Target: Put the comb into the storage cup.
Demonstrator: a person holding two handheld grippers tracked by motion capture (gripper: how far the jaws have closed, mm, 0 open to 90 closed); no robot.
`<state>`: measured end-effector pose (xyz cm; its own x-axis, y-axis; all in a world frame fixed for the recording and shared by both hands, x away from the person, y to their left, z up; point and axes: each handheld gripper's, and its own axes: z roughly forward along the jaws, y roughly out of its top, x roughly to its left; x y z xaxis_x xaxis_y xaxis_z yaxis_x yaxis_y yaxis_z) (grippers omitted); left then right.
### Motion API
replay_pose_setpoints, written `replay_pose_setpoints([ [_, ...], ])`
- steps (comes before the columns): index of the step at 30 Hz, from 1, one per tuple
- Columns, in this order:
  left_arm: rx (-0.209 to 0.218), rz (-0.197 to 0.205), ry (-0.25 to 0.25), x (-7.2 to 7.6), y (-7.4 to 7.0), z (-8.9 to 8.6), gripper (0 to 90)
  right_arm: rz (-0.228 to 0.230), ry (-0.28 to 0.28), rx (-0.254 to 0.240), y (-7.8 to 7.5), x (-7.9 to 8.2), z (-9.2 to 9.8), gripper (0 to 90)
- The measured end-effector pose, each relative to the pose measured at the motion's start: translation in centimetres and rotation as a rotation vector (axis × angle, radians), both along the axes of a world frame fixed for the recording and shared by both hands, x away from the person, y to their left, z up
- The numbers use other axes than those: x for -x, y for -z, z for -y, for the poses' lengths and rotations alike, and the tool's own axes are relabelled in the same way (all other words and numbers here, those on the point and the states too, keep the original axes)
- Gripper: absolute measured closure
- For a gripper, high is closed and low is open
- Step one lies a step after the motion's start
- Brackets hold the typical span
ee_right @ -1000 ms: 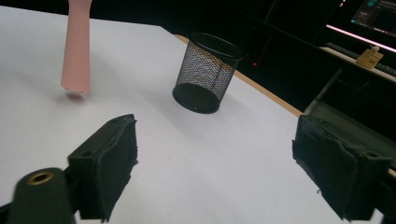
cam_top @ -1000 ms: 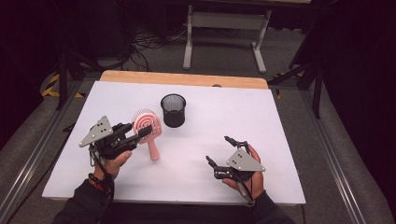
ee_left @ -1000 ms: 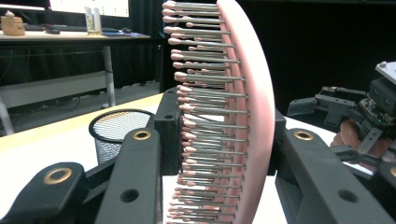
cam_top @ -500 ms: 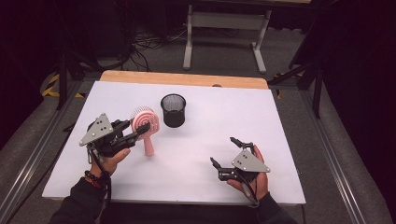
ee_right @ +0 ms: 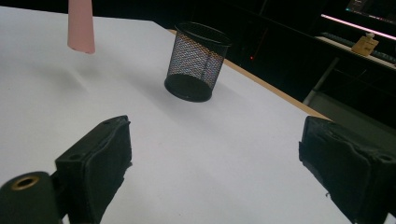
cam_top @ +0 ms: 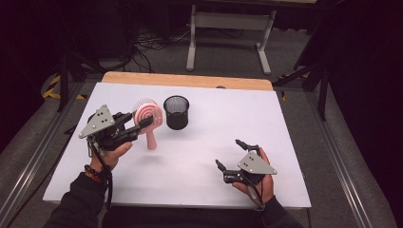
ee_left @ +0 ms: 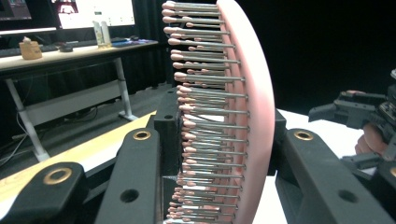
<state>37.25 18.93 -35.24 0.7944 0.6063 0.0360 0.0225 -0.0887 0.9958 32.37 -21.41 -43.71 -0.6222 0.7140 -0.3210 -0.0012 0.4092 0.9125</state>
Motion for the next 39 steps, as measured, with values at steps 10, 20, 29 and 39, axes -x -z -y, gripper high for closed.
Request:
replay_pose_setpoints([
  [10,-0.004,0.042,0.001,-0.7,-2.2,0.3,63.3,0.005,0.008,0.009,0.0,-0.1,-0.1,9.9],
  [20,-0.002,0.059,0.006,-1.8,-3.2,1.2,63.3,0.002,0.003,0.007,0.1,-0.2,0.0,9.9],
  [29,-0.017,0.075,0.014,-2.1,-4.2,1.8,63.3,0.004,-0.005,0.004,0.0,-0.1,0.0,9.9],
  [39,-0.015,0.099,0.011,-2.3,-5.3,2.1,63.3,0.007,-0.009,0.013,0.1,0.0,-0.2,10.0],
])
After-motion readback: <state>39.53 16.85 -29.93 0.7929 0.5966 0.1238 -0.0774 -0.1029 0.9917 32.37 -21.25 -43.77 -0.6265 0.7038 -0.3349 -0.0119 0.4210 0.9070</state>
